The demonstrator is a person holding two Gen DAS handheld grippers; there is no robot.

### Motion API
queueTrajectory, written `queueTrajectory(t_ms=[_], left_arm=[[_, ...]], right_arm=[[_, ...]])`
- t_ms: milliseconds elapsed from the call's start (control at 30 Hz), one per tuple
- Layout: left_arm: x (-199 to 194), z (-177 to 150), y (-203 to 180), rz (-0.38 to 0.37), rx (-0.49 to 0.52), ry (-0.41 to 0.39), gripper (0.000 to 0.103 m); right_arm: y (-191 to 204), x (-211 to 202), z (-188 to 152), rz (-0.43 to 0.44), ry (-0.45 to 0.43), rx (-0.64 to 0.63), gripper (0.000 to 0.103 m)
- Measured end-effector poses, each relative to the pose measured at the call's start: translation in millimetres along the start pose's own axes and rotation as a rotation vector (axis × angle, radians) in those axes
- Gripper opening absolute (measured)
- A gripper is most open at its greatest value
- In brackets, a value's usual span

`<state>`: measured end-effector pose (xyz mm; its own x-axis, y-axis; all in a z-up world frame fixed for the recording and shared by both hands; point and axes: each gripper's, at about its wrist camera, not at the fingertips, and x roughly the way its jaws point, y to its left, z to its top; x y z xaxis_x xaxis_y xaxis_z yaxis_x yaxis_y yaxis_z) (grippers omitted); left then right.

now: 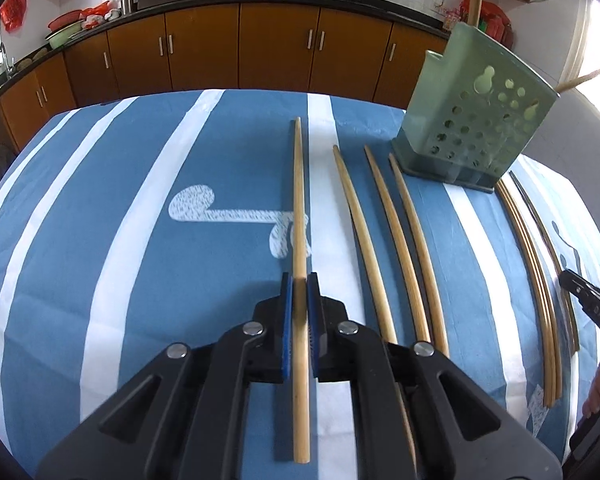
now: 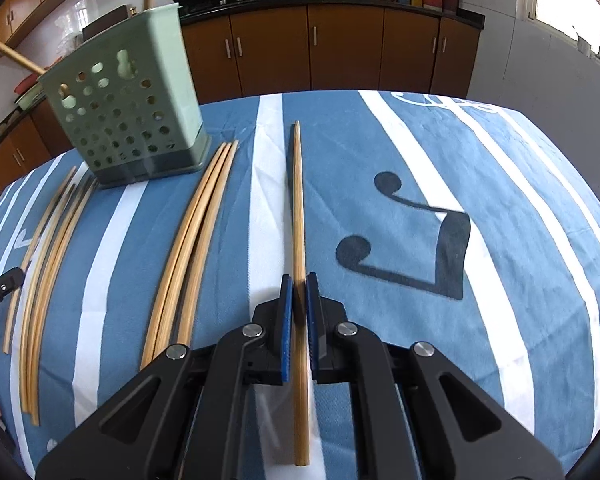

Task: Organize utensils
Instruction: 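Hold the chopsticks and lift them off the cloth with both tools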

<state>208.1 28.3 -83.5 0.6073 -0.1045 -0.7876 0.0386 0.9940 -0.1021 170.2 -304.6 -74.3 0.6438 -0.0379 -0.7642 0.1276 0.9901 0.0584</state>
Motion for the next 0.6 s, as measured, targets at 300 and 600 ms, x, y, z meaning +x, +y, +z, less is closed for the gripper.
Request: queueTrajectory(t_ms=[300, 600], left_arm=[[-2.5, -4.2, 4.9, -0.024, -0.012, -0.025, 0.010], [-2.7, -4.4, 6.5, -0.030, -0.018, -0.025, 0.010]], right_arm=[[-0.6, 4.0, 2.4, -0.016, -0.021, -0.009, 0.008], [-0.3, 3.1, 1.6, -0.021, -0.021, -0.013, 0.008]])
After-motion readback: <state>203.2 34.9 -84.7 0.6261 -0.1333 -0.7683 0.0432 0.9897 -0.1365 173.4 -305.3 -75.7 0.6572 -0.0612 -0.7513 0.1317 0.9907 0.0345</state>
